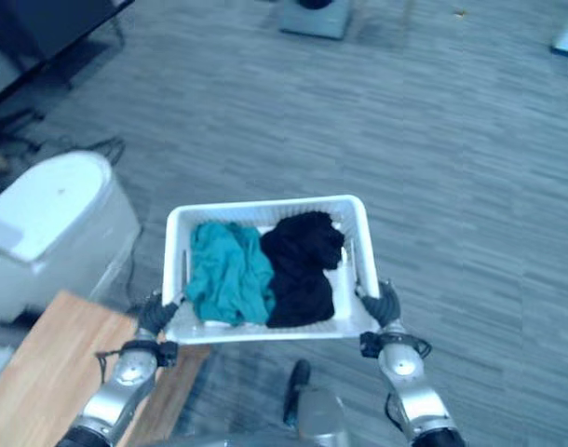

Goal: Grab the laundry basket,head to the washer,open it,put in the laundry and shut it.

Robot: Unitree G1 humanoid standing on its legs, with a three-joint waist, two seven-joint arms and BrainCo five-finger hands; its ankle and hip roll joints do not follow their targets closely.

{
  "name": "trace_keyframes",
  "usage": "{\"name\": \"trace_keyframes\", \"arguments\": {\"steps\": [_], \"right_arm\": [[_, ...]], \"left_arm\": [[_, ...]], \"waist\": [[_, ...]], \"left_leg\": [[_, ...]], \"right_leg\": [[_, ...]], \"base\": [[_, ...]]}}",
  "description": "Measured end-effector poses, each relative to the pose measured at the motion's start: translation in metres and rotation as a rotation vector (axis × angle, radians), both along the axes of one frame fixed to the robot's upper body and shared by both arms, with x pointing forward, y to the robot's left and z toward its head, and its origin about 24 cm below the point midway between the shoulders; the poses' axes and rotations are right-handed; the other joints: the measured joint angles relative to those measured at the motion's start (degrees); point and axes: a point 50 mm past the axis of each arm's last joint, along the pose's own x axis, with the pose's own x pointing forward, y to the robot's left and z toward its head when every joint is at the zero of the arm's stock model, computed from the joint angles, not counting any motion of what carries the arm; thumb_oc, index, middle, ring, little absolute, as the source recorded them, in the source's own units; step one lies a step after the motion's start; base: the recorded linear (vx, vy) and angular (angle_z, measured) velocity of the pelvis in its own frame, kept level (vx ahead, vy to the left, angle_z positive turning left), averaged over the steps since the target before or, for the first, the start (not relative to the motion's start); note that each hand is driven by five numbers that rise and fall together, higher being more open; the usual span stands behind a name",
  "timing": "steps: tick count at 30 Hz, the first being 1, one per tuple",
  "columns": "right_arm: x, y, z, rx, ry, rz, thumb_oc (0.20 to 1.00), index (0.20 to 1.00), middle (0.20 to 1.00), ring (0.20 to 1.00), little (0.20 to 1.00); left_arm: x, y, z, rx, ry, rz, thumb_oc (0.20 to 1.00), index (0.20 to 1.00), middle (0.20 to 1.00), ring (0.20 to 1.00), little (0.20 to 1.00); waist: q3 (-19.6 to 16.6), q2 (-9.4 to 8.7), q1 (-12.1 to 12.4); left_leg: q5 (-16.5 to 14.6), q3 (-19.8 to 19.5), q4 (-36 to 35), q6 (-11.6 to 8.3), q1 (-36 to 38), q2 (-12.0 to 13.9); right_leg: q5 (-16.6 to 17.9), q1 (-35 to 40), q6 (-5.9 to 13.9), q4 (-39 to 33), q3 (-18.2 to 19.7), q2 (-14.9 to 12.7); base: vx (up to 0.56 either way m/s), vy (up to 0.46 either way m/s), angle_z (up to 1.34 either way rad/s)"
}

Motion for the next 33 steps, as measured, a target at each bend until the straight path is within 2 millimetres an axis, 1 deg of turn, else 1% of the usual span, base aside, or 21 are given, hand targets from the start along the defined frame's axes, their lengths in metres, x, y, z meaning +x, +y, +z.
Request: {"name": "trace_keyframes", "arguments": {"steps": [1,2,5,6,7,9,10,12,13,14,15,17,18,20,22,24,26,28,29,31,33], "right_arm": [[-0.001,-0.005,0.0,-0.011,0.004,-0.009,0.2,0.2,0.2,0.2,0.2],[0.0,-0.006,0.001,-0.01,0.004,-0.012,0.2,0.2,0.2,0.2,0.2],[-0.007,-0.006,-0.005,-0.002,0.03,-0.018,0.2,0.2,0.2,0.2,0.2],[-0.007,-0.005,-0.005,0.002,0.031,-0.018,0.2,0.2,0.2,0.2,0.2],[-0.009,-0.005,-0.007,0.0,0.037,-0.015,0.2,0.2,0.2,0.2,0.2],[-0.015,-0.005,-0.012,0.003,0.063,-0.016,0.2,0.2,0.2,0.2,0.2],[-0.018,-0.007,-0.014,0.007,0.072,-0.027,0.2,0.2,0.2,0.2,0.2],[-0.018,-0.007,-0.014,0.009,0.072,-0.03,0.2,0.2,0.2,0.2,0.2],[-0.018,-0.008,-0.014,0.003,0.072,-0.029,0.2,0.2,0.2,0.2,0.2],[-0.017,-0.008,-0.015,0.006,0.075,-0.029,0.2,0.2,0.2,0.2,0.2],[-0.018,-0.002,-0.018,0.026,0.086,-0.025,0.2,0.2,0.2,0.2,0.2],[-0.018,0.001,-0.019,0.031,0.086,-0.018,0.2,0.2,0.2,0.2,0.2],[-0.017,0.003,-0.019,0.044,0.083,-0.02,0.2,0.2,0.2,0.2,0.2],[-0.014,0.007,-0.017,0.056,0.071,-0.015,0.2,0.2,0.2,0.2,0.2],[-0.008,0.013,-0.014,0.074,0.05,-0.005,0.2,0.2,0.2,0.2,0.2],[-0.001,0.019,-0.011,0.078,0.037,0.014,0.2,0.2,0.2,0.2,0.2],[0.008,0.024,-0.006,0.08,0.015,0.032,0.2,0.2,0.2,0.2,0.2],[0.017,0.028,0.0,0.078,-0.012,0.054,0.2,0.2,0.2,0.2,0.2],[0.018,0.027,0.001,0.074,-0.014,0.054,0.2,0.2,0.2,0.2,0.2],[0.015,0.023,-0.001,0.07,-0.004,0.042,0.2,0.2,0.2,0.2,0.2],[0.009,0.019,-0.006,0.066,0.023,0.026,0.2,0.2,0.2,0.2,0.2]], "left_arm": [[0.002,-0.005,0.0,-0.015,-0.005,-0.004,0.2,0.2,0.2,0.2,0.2],[0.005,-0.007,0.001,-0.021,-0.012,-0.006,0.2,0.2,0.2,0.2,0.2],[0.0,-0.006,-0.004,-0.022,0.014,-0.008,0.2,0.2,0.2,0.2,0.2],[-0.003,-0.005,-0.006,-0.019,0.024,-0.001,0.2,0.2,0.2,0.2,0.2],[-0.006,-0.004,-0.008,-0.017,0.035,0.0,0.2,0.2,0.2,0.2,0.2],[-0.009,-0.004,-0.01,-0.02,0.047,0.001,0.2,0.2,0.2,0.2,0.2],[-0.009,-0.004,-0.01,-0.022,0.047,-0.002,0.2,0.2,0.2,0.2,0.2],[-0.01,-0.005,-0.011,-0.022,0.048,-0.003,0.2,0.2,0.2,0.2,0.2],[-0.011,-0.006,-0.011,-0.025,0.053,-0.005,0.2,0.2,0.2,0.2,0.2],[-0.012,-0.006,-0.012,-0.02,0.06,-0.009,0.2,0.2,0.2,0.2,0.2],[-0.016,0.001,-0.014,-0.001,0.075,-0.002,0.2,0.2,0.2,0.2,0.2],[-0.017,0.004,-0.013,0.009,0.075,-0.003,0.2,0.2,0.2,0.2,0.2],[-0.015,0.007,-0.01,0.017,0.062,-0.005,0.2,0.2,0.2,0.2,0.2],[-0.012,0.01,-0.004,0.027,0.038,-0.005,0.2,0.2,0.2,0.2,0.2],[-0.007,0.017,0.001,0.052,0.02,-0.005,0.2,0.2,0.2,0.2,0.2],[-0.007,0.024,0.004,0.065,0.009,0.008,0.2,0.2,0.2,0.2,0.2],[-0.004,0.028,0.009,0.076,-0.012,0.013,0.2,0.2,0.2,0.2,0.2],[-0.006,0.032,0.01,0.071,-0.02,0.032,0.2,0.2,0.2,0.2,0.2],[-0.004,0.031,0.01,0.063,-0.023,0.039,0.2,0.2,0.2,0.2,0.2],[-0.001,0.027,0.007,0.048,-0.016,0.042,0.2,0.2,0.2,0.2,0.2],[-0.001,0.022,0.004,0.038,-0.004,0.029,0.2,0.2,0.2,0.2,0.2]], "waist": [[0.14,-0.04,0.45],[0.41,-0.52,1.28],[0.71,-0.97,1.79],[0.92,-1.13,3.32],[0.8,-0.89,3.96],[0.51,-0.34,4.14],[0.31,0.45,3.98],[0.47,0.66,4.19],[0.49,1.68,4.4],[0.94,2.25,4.44],[1.08,1.16,5.26],[1.14,0.53,5.03],[1.07,0.56,5.13],[0.99,0.35,5.3],[1.09,-0.41,6.2],[1.16,-1.07,6.55],[0.94,-2.54,6.58],[0.92,-2.51,7.32],[0.96,-2.37,7.2],[1.22,-1.85,5.1],[1.24,-1.91,3.47]], "left_leg": [[-1.41,-5.97,0.02,-1.03,-2.6,-2.55],[-1.7,-8.8,-0.47,-0.95,-5.8,-4.98],[-0.33,-10.9,-0.4,0.13,-13.7,-7.39],[1.78,-12.86,-2.17,0.5,-16.84,-9.35],[3.47,-12.89,-2.37,1.43,-18.08,-9.49],[4.67,-13.33,-4.39,1.72,-19.05,-9.64],[5.71,-13.74,-6.65,0.99,-19.74,-10.55],[7.03,-14.04,-8.97,0.85,-20.08,-11.18],[7.12,-14.29,-10.71,0.68,-18.45,-10.49],[9.65,-14.37,-11.96,2.19,-16.88,-10.21],[11.33,-12.53,-12.46,4.22,-14.15,-11.65],[9.4,-12.18,-12.51,6.68,-12.08,-14.12],[8.82,-9.97,-12.44,7.97,-10.92,-15.09],[7.54,-8.82,-12.39,7.9,-10.61,-15.66],[7.64,-6.26,-12.44,8.83,-10.17,-15.67],[7.27,-3.75,-13.4,8.39,-8.91,-15.2],[6.49,-1.19,-14.19,7.79,-7.28,-15.06],[4.88,0.85,-16.14,8.13,-5.96,-13.97],[3.52,0.03,-16.37,8.72,-5.62,-13.2],[4.04,-1.19,-16.26,8.89,-5.62,-12.41],[2.42,-3.32,-16.49,7.84,-4.15,-12.59]], "right_leg": [[0.66,0.81,-1.07,-2.16,2.49,0.44],[1.47,2.04,-0.76,-4.19,4.11,0.38],[0.93,6.14,-0.36,-7.37,5.45,1.18],[0.79,6.53,-0.19,-7.37,7.91,1.44],[1.0,6.95,0.21,-7.46,8.95,1.74],[0.56,9.44,0.71,-9.45,9.68,2.53],[0.11,10.52,1.29,-10.14,10.34,2.79],[-0.53,11.08,2.29,-10.54,11.4,2.81],[-1.29,11.33,3.79,-10.0,12.52,3.79],[-1.85,12.62,4.4,-10.16,13.35,4.21],[-4.32,13.35,5.92,-8.38,16.3,2.35],[-7.1,13.71,6.5,-5.64,17.88,-0.09],[-8.34,12.96,7.99,-1.99,18.52,-1.35],[-8.93,10.89,8.06,1.85,19.2,-2.07],[-9.65,7.22,8.85,6.86,20.14,-2.4],[-9.58,5.33,8.98,7.45,19.78,-2.37],[-8.57,2.7,10.6,3.94,18.8,-2.28],[-6.88,-1.52,11.38,3.3,16.1,-1.44],[-5.72,-4.57,11.64,3.37,14.56,-1.16],[-4.43,-7.2,12.02,0.03,12.33,-1.01],[-0.86,-8.38,11.87,-5.45,10.97,-2.07]], "base": [[0.14,-0.071,-0.83],[0.24,-0.058,-0.83],[0.23,-0.03,-0.67],[0.21,-0.003,-1.04],[0.24,0.006,-1.02],[0.23,0.02,-0.44],[0.14,0.025,-0.24],[0.26,0.095,-0.32],[0.33,0.146,-0.4],[0.49,0.21,-0.63],[0.49,0.209,-0.56],[0.37,0.141,-0.42],[0.26,0.096,-0.33],[0.17,0.064,-0.38],[0.13,0.038,-0.47],[0.12,0.003,-0.6],[0.25,-0.032,-0.81],[0.37,-0.103,-0.94],[0.29,-0.131,-0.65],[0.34,-0.122,0.15],[0.43,-0.172,0.52]]}}
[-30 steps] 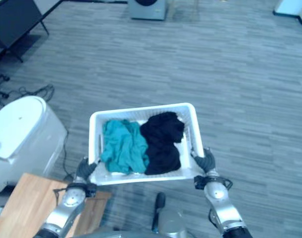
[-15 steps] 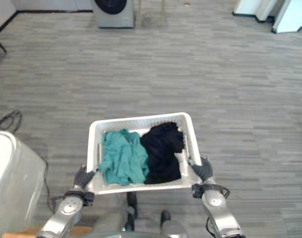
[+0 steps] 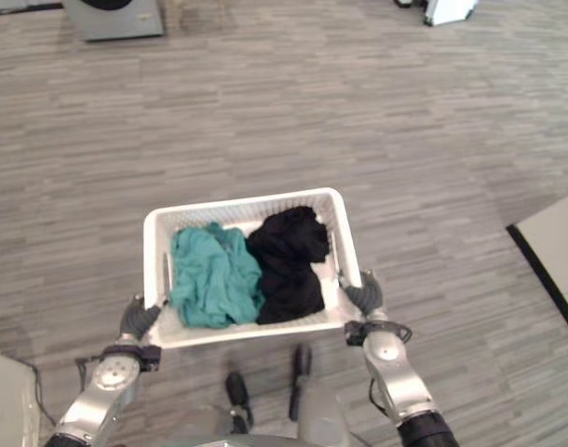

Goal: Grab the laundry basket,head to the washer,open it,put in the laundry and shut it.

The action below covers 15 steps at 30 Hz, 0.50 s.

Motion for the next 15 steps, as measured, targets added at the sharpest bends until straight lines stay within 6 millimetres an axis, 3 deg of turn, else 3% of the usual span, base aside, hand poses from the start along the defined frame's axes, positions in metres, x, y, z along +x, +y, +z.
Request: {"name": "trace_keyframes", "arguments": {"steps": [3,4,6,8,9,11,12,13,14,15], "right_arm": [[-0.012,-0.004,-0.009,0.0,0.041,-0.016,0.2,0.2,0.2,0.2,0.2],[-0.015,-0.009,-0.011,-0.009,0.053,-0.03,0.2,0.2,0.2,0.2,0.2],[-0.018,-0.015,-0.012,-0.024,0.065,-0.031,0.2,0.2,0.2,0.2,0.2],[-0.017,-0.017,-0.011,-0.029,0.067,-0.016,0.2,0.2,0.2,0.2,0.2],[-0.015,-0.017,-0.009,-0.029,0.06,-0.01,0.2,0.2,0.2,0.2,0.2],[-0.015,-0.02,-0.008,-0.038,0.057,-0.013,0.2,0.2,0.2,0.2,0.2],[-0.012,-0.02,-0.004,-0.041,0.039,-0.01,0.2,0.2,0.2,0.2,0.2],[-0.012,-0.021,-0.002,-0.042,0.032,-0.01,0.2,0.2,0.2,0.2,0.2],[-0.011,-0.026,0.003,-0.044,0.011,-0.029,0.2,0.2,0.2,0.2,0.2],[-0.014,-0.027,0.002,-0.034,0.015,-0.041,0.2,0.2,0.2,0.2,0.2]], "left_arm": [[-0.005,-0.003,-0.006,-0.006,0.028,-0.003,0.2,0.2,0.2,0.2,0.2],[-0.009,-0.01,-0.01,-0.034,0.037,0.007,0.2,0.2,0.2,0.2,0.2],[-0.015,-0.016,-0.015,-0.047,0.061,-0.003,0.2,0.2,0.2,0.2,0.2],[-0.016,-0.016,-0.016,-0.047,0.068,-0.003,0.2,0.2,0.2,0.2,0.2],[-0.016,-0.015,-0.016,-0.04,0.072,-0.012,0.2,0.2,0.2,0.2,0.2],[-0.021,-0.019,-0.019,-0.049,0.085,-0.019,0.2,0.2,0.2,0.2,0.2],[-0.02,-0.02,-0.016,-0.051,0.074,-0.023,0.2,0.2,0.2,0.2,0.2],[-0.016,-0.021,-0.013,-0.054,0.059,-0.029,0.2,0.2,0.2,0.2,0.2],[-0.009,-0.024,-0.008,-0.058,0.03,-0.039,0.2,0.2,0.2,0.2,0.2],[-0.007,-0.026,-0.007,-0.065,0.025,-0.043,0.2,0.2,0.2,0.2,0.2]], "waist": [[-0.31,-0.35,-1.85],[-0.27,1.06,-1.93],[-1.14,3.62,-1.72],[-1.11,4.41,-1.38],[-0.69,3.42,-0.99],[-0.75,3.16,0.03],[-0.84,3.17,0.32],[-0.75,2.65,0.36],[-0.13,1.36,0.77],[0.77,-0.31,1.2]], "left_leg": [[-0.99,-3.51,0.2,-1.73,3.31,-1.05],[-3.0,-5.48,0.12,-3.1,5.17,-0.25],[-3.51,-7.1,2.02,-4.64,5.74,2.1],[-4.5,-7.91,9.75,-5.58,3.39,4.55],[-4.19,-7.82,25.96,-5.5,-2.35,7.51],[-4.73,-8.61,33.96,-5.7,-4.93,9.49],[-5.08,-9.37,35.44,-5.56,-6.38,8.84],[-5.88,-10.12,35.56,-5.58,-7.92,7.68],[-6.45,-10.25,31.74,-5.38,-11.34,4.22],[-6.69,-8.93,22.95,-4.24,-13.2,1.13]], "right_leg": [[3.14,1.2,-0.56,-2.81,0.23,-1.23],[6.16,1.19,-2.24,1.41,1.09,-1.21],[7.84,1.78,-3.27,3.05,0.21,0.54],[6.17,3.68,-5.75,3.15,-1.45,2.26],[4.52,7.35,-8.32,2.1,-2.97,3.68],[3.9,10.52,-11.82,2.29,-1.74,5.21],[2.77,11.56,-13.11,1.73,-1.08,6.01],[2.78,12.23,-13.19,0.82,-1.0,6.02],[2.77,14.43,-13.06,-1.18,-0.29,6.12],[2.29,18.86,-12.22,-4.31,-0.24,6.33]], "base": [[0.43,-0.212,0.77],[0.36,-0.259,0.82],[0.37,-0.293,0.6],[0.36,-0.27,0.44],[0.33,-0.184,0.26],[0.25,-0.096,-0.15],[0.23,-0.072,-0.24],[0.34,-0.056,-0.24],[0.56,-0.042,-0.27],[0.56,0.005,-0.28]]}}
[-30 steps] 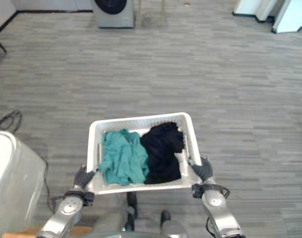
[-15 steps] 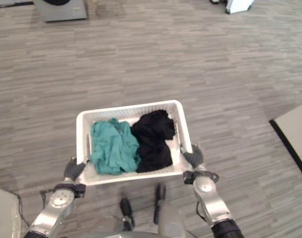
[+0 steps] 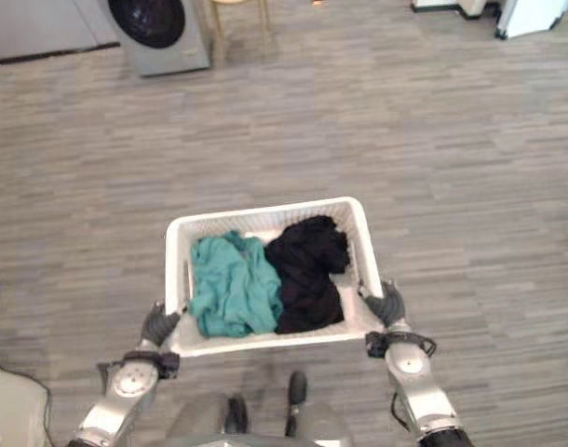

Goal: Grab the laundry basket,head to the washer,open it,put in the laundry and shut it.

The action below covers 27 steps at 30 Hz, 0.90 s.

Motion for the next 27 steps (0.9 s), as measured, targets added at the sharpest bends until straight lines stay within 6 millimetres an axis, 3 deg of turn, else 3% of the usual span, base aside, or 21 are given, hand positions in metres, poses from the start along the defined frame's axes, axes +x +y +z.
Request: {"name": "trace_keyframes", "arguments": {"steps": [1,2,4,5,7,8,9,11,12,13,15,16,17,19,20,21,22,25,27], "right_arm": [[-0.001,0.0,0.0,-0.001,-0.001,0.003,0.2,0.2,0.2,0.2,0.2],[-0.001,0.001,0.0,0.0,-0.001,0.007,0.2,0.2,0.2,0.2,0.2],[-0.001,0.002,-0.002,-0.001,0.007,0.01,0.2,0.2,0.2,0.2,0.2],[-0.002,0.002,-0.004,0.002,0.016,0.008,0.2,0.2,0.2,0.2,0.2],[-0.005,0.003,-0.011,0.002,0.044,0.008,0.2,0.2,0.2,0.2,0.2],[-0.005,0.004,-0.012,0.003,0.05,0.013,0.2,0.2,0.2,0.2,0.2],[-0.006,0.006,-0.012,0.002,0.052,0.02,0.2,0.2,0.2,0.2,0.2],[-0.012,0.003,-0.015,-0.01,0.071,0.024,0.2,0.2,0.2,0.2,0.2],[-0.02,0.01,-0.022,0.027,0.093,0.013,0.2,0.2,0.2,0.2,0.2],[-0.018,0.011,-0.021,0.032,0.085,0.012,0.2,0.2,0.2,0.2,0.2],[-0.014,0.015,-0.02,0.035,0.086,0.018,0.2,0.2,0.2,0.2,0.2],[-0.014,0.017,-0.02,0.039,0.081,0.018,0.2,0.2,0.2,0.2,0.2],[-0.014,0.018,-0.017,0.042,0.069,0.02,0.2,0.2,0.2,0.2,0.2],[-0.011,0.018,-0.014,0.042,0.053,0.022,0.2,0.2,0.2,0.2,0.2],[-0.013,0.016,-0.014,0.033,0.056,0.027,0.2,0.2,0.2,0.2,0.2],[-0.008,0.015,-0.01,0.025,0.035,0.033,0.2,0.2,0.2,0.2,0.2],[-0.007,0.016,-0.009,0.027,0.032,0.035,0.2,0.2,0.2,0.2,0.2],[-0.01,0.014,-0.016,0.02,0.064,0.028,0.2,0.2,0.2,0.2,0.2],[-0.014,0.014,-0.022,0.027,0.091,0.018,0.2,0.2,0.2,0.2,0.2]], "left_arm": [[-0.002,0.0,-0.001,-0.002,0.007,-0.002,0.2,0.2,0.2,0.2,0.2],[-0.004,0.001,-0.003,-0.003,0.015,-0.002,0.2,0.2,0.2,0.2,0.2],[-0.007,0.003,-0.005,0.001,0.031,0.004,0.2,0.2,0.2,0.2,0.2],[-0.009,0.004,-0.007,0.0,0.038,0.002,0.2,0.2,0.2,0.2,0.2],[-0.013,0.005,-0.011,0.017,0.062,-0.006,0.2,0.2,0.2,0.2,0.2],[-0.016,0.006,-0.012,0.021,0.067,-0.004,0.2,0.2,0.2,0.2,0.2],[-0.017,0.008,-0.013,0.02,0.073,0.0,0.2,0.2,0.2,0.2,0.2],[-0.024,0.005,-0.016,0.01,0.092,-0.001,0.2,0.2,0.2,0.2,0.2],[-0.021,0.014,-0.013,0.038,0.084,0.002,0.2,0.2,0.2,0.2,0.2],[-0.017,0.014,-0.011,0.041,0.074,-0.003,0.2,0.2,0.2,0.2,0.2],[-0.012,0.018,-0.008,0.054,0.065,0.005,0.2,0.2,0.2,0.2,0.2],[-0.012,0.02,-0.007,0.067,0.066,-0.001,0.2,0.2,0.2,0.2,0.2],[-0.009,0.021,-0.004,0.073,0.051,-0.009,0.2,0.2,0.2,0.2,0.2],[-0.007,0.022,-0.001,0.077,0.037,-0.012,0.2,0.2,0.2,0.2,0.2],[-0.004,0.018,0.001,0.064,0.022,-0.014,0.2,0.2,0.2,0.2,0.2],[-0.005,0.019,0.001,0.064,0.019,-0.013,0.2,0.2,0.2,0.2,0.2],[-0.005,0.021,0.001,0.069,0.021,-0.008,0.2,0.2,0.2,0.2,0.2],[-0.009,0.019,-0.007,0.062,0.061,-0.016,0.2,0.2,0.2,0.2,0.2],[-0.012,0.019,-0.011,0.061,0.076,-0.018,0.2,0.2,0.2,0.2,0.2]], "waist": [[0.02,-0.08,0.01],[-0.09,0.12,0.29],[0.03,0.75,0.99],[-0.05,0.69,1.54],[0.03,0.85,2.03],[-0.05,0.75,2.32],[-0.02,0.69,2.73],[-1.39,3.08,2.52],[-4.01,-0.28,1.91],[-4.05,-0.91,1.76],[-3.91,-0.95,2.07],[-3.81,-0.8,1.79],[-3.07,0.49,1.52],[-2.83,1.04,1.18],[-2.8,1.83,0.39],[-2.69,2.19,0.12],[-2.0,2.02,0.02],[-1.18,2.54,-0.26],[-0.72,2.06,-0.28]], "left_leg": [[0.71,0.05,-3.1,0.57,-1.6,-0.63],[2.49,-0.64,-7.2,0.25,-3.93,-1.11],[7.49,-0.74,-14.69,0.31,-7.6,-1.21],[8.33,-0.49,-16.54,-0.27,-8.02,-1.53],[11.11,0.54,-18.8,1.21,-9.56,-2.0],[11.29,1.76,-18.38,1.55,-9.21,-1.93],[11.49,3.2,-18.34,2.0,-8.63,-2.29],[10.48,3.11,-18.89,4.85,-5.87,-1.44],[13.01,3.9,-11.38,9.63,-5.39,-4.81],[11.44,4.03,-10.75,11.1,-4.71,-6.12],[8.43,4.73,-11.31,10.61,-1.96,-6.69],[8.83,3.82,-14.04,10.9,1.91,-7.28],[8.92,2.36,-18.22,10.79,7.02,-7.17],[9.57,2.79,-20.82,9.66,10.22,-6.86],[6.39,1.21,-20.62,7.53,11.59,-6.39],[5.46,0.71,-21.06,8.29,12.38,-6.12],[5.68,1.04,-21.07,8.79,13.74,-6.32],[3.68,0.45,-22.39,5.92,19.42,-6.4],[3.34,-0.09,-22.79,5.37,23.43,-7.01]], "right_leg": [[-0.37,1.41,0.58,-0.88,-0.44,0.75],[-2.01,2.74,2.49,-1.75,0.04,1.74],[-3.47,4.76,2.98,-1.72,-0.02,3.67],[-4.93,5.76,4.45,-1.71,0.16,3.72],[-6.42,9.35,4.09,-1.71,-0.03,3.99],[-7.81,10.58,5.44,-1.72,0.19,3.61],[-9.02,12.47,5.48,-1.71,0.74,3.23],[-10.75,16.33,6.22,-1.34,2.44,4.61],[-16.89,14.08,5.32,12.08,3.33,-1.44],[-16.74,13.85,6.15,12.54,3.47,-2.38],[-13.52,5.86,8.85,31.39,4.88,-3.99],[-15.21,1.26,9.55,40.24,4.64,-4.88],[-18.02,-5.06,8.85,44.69,4.01,-4.53],[-19.45,-11.85,8.36,39.84,1.31,-5.08],[-19.06,-17.64,8.44,34.93,1.29,-4.23],[-18.63,-19.36,8.81,31.74,0.0,-3.77],[-16.81,-21.44,8.61,27.09,-0.33,-3.88],[-8.72,-25.98,9.06,11.78,-1.65,-3.23],[-4.55,-26.54,8.1,8.09,-2.58,-2.99]], "base": [[0.34,0.023,-0.22],[0.26,0.019,-0.26],[0.4,0.042,-0.39],[0.42,0.066,-0.33],[0.52,0.138,-0.36],[0.53,0.159,-0.47],[0.45,0.155,-0.44],[0.61,0.259,-0.26],[0.59,0.314,0.03],[0.72,0.366,-0.01],[0.29,0.135,-0.17],[0.25,0.088,0.03],[0.18,0.05,0.18],[0.34,0.04,0.33],[0.47,0.01,0.37],[0.28,-0.047,0.43],[0.37,-0.051,0.37],[0.41,-0.085,0.49],[0.33,-0.099,0.46]]}}
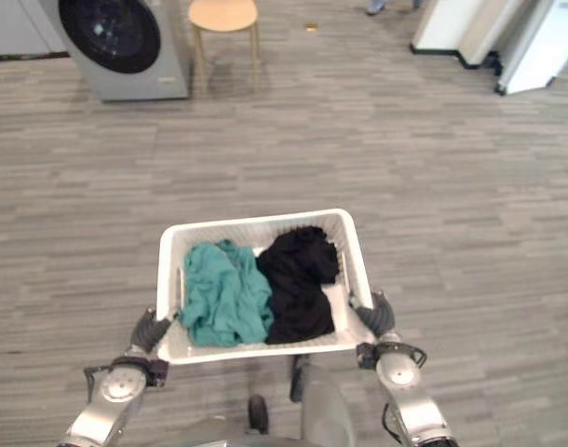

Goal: Grab the laundry basket,head to the washer,open it,put in the laundry and shut it.

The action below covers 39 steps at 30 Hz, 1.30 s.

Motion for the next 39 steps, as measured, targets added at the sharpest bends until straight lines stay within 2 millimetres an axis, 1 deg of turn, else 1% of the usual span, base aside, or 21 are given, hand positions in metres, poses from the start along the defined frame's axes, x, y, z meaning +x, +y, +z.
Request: {"name": "trace_keyframes", "arguments": {"steps": [3,4,5,8,10,11,12,14,15,19,21,25,26,27,28,29,30,32,33,35,39], "right_arm": [[-0.002,-0.001,-0.002,0.003,0.009,0.003,0.2,0.2,0.2,0.2,0.2],[-0.005,-0.008,-0.004,-0.006,0.027,-0.011,0.2,0.2,0.2,0.2,0.2],[-0.002,-0.007,-0.002,-0.003,0.016,-0.002,0.2,0.2,0.2,0.2,0.2],[-0.002,-0.015,-0.008,-0.006,0.045,-0.028,0.2,0.2,0.2,0.2,0.2],[0.002,-0.018,0.002,-0.018,-0.004,-0.016,0.2,0.2,0.2,0.2,0.2],[0.005,-0.017,0.007,-0.019,-0.026,-0.007,0.2,0.2,0.2,0.2,0.2],[0.01,-0.014,0.011,-0.02,-0.045,0.007,0.2,0.2,0.2,0.2,0.2],[0.01,-0.014,0.013,-0.02,-0.052,0.0,0.2,0.2,0.2,0.2,0.2],[0.009,-0.015,0.016,-0.019,-0.067,-0.006,0.2,0.2,0.2,0.2,0.2],[0.005,-0.017,0.014,-0.022,-0.058,-0.015,0.2,0.2,0.2,0.2,0.2],[0.004,-0.019,0.011,-0.024,-0.047,-0.025,0.2,0.2,0.2,0.2,0.2],[-0.008,-0.017,0.003,-0.029,-0.005,-0.01,0.2,0.2,0.2,0.2,0.2],[-0.009,-0.013,0.0,-0.016,0.007,-0.011,0.2,0.2,0.2,0.2,0.2],[-0.008,-0.011,0.0,-0.012,0.008,-0.006,0.2,0.2,0.2,0.2,0.2],[-0.009,-0.01,0.0,-0.003,0.008,-0.013,0.2,0.2,0.2,0.2,0.2],[-0.01,-0.01,0.0,0.003,0.003,-0.021,0.2,0.2,0.2,0.2,0.2],[-0.009,-0.009,0.003,0.006,-0.01,-0.021,0.2,0.2,0.2,0.2,0.2],[-0.004,-0.002,0.005,0.026,-0.024,-0.012,0.2,0.2,0.2,0.2,0.2],[-0.004,-0.002,0.004,0.025,-0.022,-0.013,0.2,0.2,0.2,0.2,0.2],[0.005,-0.001,0.012,0.021,-0.056,0.001,0.2,0.2,0.2,0.2,0.2],[0.006,-0.002,0.012,0.016,-0.054,0.001,0.2,0.2,0.2,0.2,0.2]], "left_arm": [[-0.005,0.0,-0.003,0.0,0.017,-0.003,0.2,0.2,0.2,0.2,0.2],[-0.009,-0.009,-0.007,-0.036,0.03,0.008,0.2,0.2,0.2,0.2,0.2],[-0.009,-0.009,-0.006,-0.036,0.026,0.013,0.2,0.2,0.2,0.2,0.2],[-0.008,-0.017,-0.008,-0.056,0.028,0.008,0.2,0.2,0.2,0.2,0.2],[-0.005,-0.019,-0.006,-0.061,0.018,0.007,0.2,0.2,0.2,0.2,0.2],[-0.005,-0.018,-0.005,-0.06,0.011,0.008,0.2,0.2,0.2,0.2,0.2],[0.0,-0.013,0.0,-0.04,-0.005,-0.01,0.2,0.2,0.2,0.2,0.2],[0.003,-0.013,0.003,-0.038,-0.016,-0.018,0.2,0.2,0.2,0.2,0.2],[0.005,-0.013,0.005,-0.04,-0.025,-0.025,0.2,0.2,0.2,0.2,0.2],[0.005,-0.015,0.004,-0.046,-0.025,-0.03,0.2,0.2,0.2,0.2,0.2],[0.005,-0.017,0.003,-0.054,-0.02,-0.027,0.2,0.2,0.2,0.2,0.2],[-0.012,-0.016,-0.006,-0.053,0.033,-0.018,0.2,0.2,0.2,0.2,0.2],[-0.012,-0.012,-0.007,-0.048,0.035,-0.009,0.2,0.2,0.2,0.2,0.2],[-0.012,-0.01,-0.006,-0.043,0.031,-0.005,0.2,0.2,0.2,0.2,0.2],[-0.011,-0.009,-0.005,-0.04,0.031,-0.008,0.2,0.2,0.2,0.2,0.2],[-0.007,-0.009,-0.002,-0.038,0.015,-0.012,0.2,0.2,0.2,0.2,0.2],[-0.002,-0.008,0.002,-0.03,-0.006,-0.021,0.2,0.2,0.2,0.2,0.2],[0.002,0.0,0.005,-0.002,-0.012,-0.018,0.2,0.2,0.2,0.2,0.2],[0.002,0.0,0.005,-0.001,-0.016,-0.02,0.2,0.2,0.2,0.2,0.2],[0.01,0.004,0.015,0.019,-0.059,-0.037,0.2,0.2,0.2,0.2,0.2],[0.007,0.002,0.013,0.014,-0.049,-0.043,0.2,0.2,0.2,0.2,0.2]], "waist": [[-0.05,-0.34,-1.17],[-0.44,1.3,-0.98],[-0.44,1.7,-0.9],[-1.62,2.13,-1.29],[-2.07,2.25,-0.99],[-1.97,1.95,-0.62],[-0.95,-0.21,-0.6],[-0.17,-1.57,0.08],[0.05,-1.83,-0.03],[-0.22,-1.32,-0.84],[0.07,0.05,-1.04],[-0.68,0.75,-0.54],[-0.85,-0.42,-0.02],[-1.02,-1.96,0.63],[-1.17,-2.14,0.73],[-1.32,-2.18,0.69],[-1.34,-2.0,0.46],[-1.53,-2.7,0.85],[-1.74,-2.52,0.93],[-2.1,-0.84,0.54],[-1.22,0.48,-0.3]], "left_leg": [[-1.81,-0.63,-0.06,-2.75,4.87,-0.62],[-3.05,-3.63,2.33,-4.45,8.9,1.03],[-2.99,-3.7,6.23,-4.55,8.69,2.27],[-0.33,-3.16,24.18,-7.74,3.74,5.69],[7.91,-3.23,41.55,-8.52,-5.61,8.55],[5.69,-3.02,44.81,-8.57,-8.77,9.5],[-1.33,-2.69,44.21,-6.36,-14.98,9.46],[-4.45,-1.79,38.65,-5.6,-18.76,8.72],[-4.77,-1.62,30.21,-5.79,-22.14,8.09],[0.69,2.87,15.34,-5.43,-29.77,7.95],[3.84,3.0,8.7,-5.01,-31.36,7.74],[7.41,4.7,6.09,-1.09,-27.76,5.76],[10.49,4.55,6.59,0.86,-26.44,4.95],[10.14,4.64,9.26,1.54,-24.81,3.32],[10.65,4.06,9.72,4.31,-23.56,2.48],[10.55,3.18,8.53,4.44,-22.28,1.6],[8.35,2.91,8.0,4.53,-21.44,1.31],[7.12,3.49,7.36,4.49,-18.39,-0.04],[7.14,3.33,6.92,4.46,-17.57,-0.35],[5.16,0.69,1.6,2.48,-12.52,0.0],[5.01,1.59,-0.49,2.91,-7.99,0.74]], "right_leg": [[1.35,1.31,-0.83,-1.35,-1.48,0.31],[6.76,4.38,-4.6,1.69,-0.75,1.19],[7.86,5.8,-6.32,3.21,-0.22,2.04],[5.24,9.51,-10.19,7.3,-0.59,3.47],[3.76,13.1,-11.09,3.5,-0.15,5.25],[5.65,13.84,-10.83,2.36,0.23,5.64],[4.74,18.08,-12.15,-0.84,2.16,5.79],[4.72,22.48,-12.1,-4.15,2.99,5.57],[4.14,26.09,-11.14,-6.58,2.87,5.43],[-0.97,33.23,-6.31,-9.85,1.27,5.7],[-2.65,36.5,-6.09,-9.81,2.0,6.85],[-6.45,43.59,-2.33,-9.3,3.82,6.81],[-7.67,44.62,-2.19,-8.35,4.98,5.33],[-7.79,44.75,-2.11,-3.95,6.66,3.0],[-9.45,43.6,-1.41,-0.09,6.33,1.69],[-10.97,42.76,-1.46,0.31,6.26,1.12],[-10.22,41.41,-0.4,1.16,6.52,1.02],[-11.35,35.65,1.59,15.48,6.5,-1.74],[-11.53,34.68,1.55,17.3,6.81,-2.1],[-14.91,21.52,1.34,26.35,7.6,-1.46],[-14.03,9.8,0.57,18.9,3.9,-0.22]], "base": [[0.35,-0.142,0.69],[0.77,-0.352,0.6],[0.61,-0.297,0.56],[0.44,-0.324,0.27],[0.17,-0.122,-0.08],[0.36,-0.166,-0.24],[0.36,-0.112,-0.34],[0.28,-0.049,-0.32],[0.24,-0.018,-0.29],[0.38,0.021,-0.21],[0.34,0.07,-0.34],[0.43,0.14,-0.44],[0.42,0.17,-0.6],[0.57,0.246,-0.53],[0.39,0.193,-0.34],[0.51,0.243,0.0],[0.2,0.101,-0.11],[0.2,0.081,-0.12],[0.28,0.102,-0.21],[0.49,0.107,-0.15],[0.31,-0.023,0.1]]}}
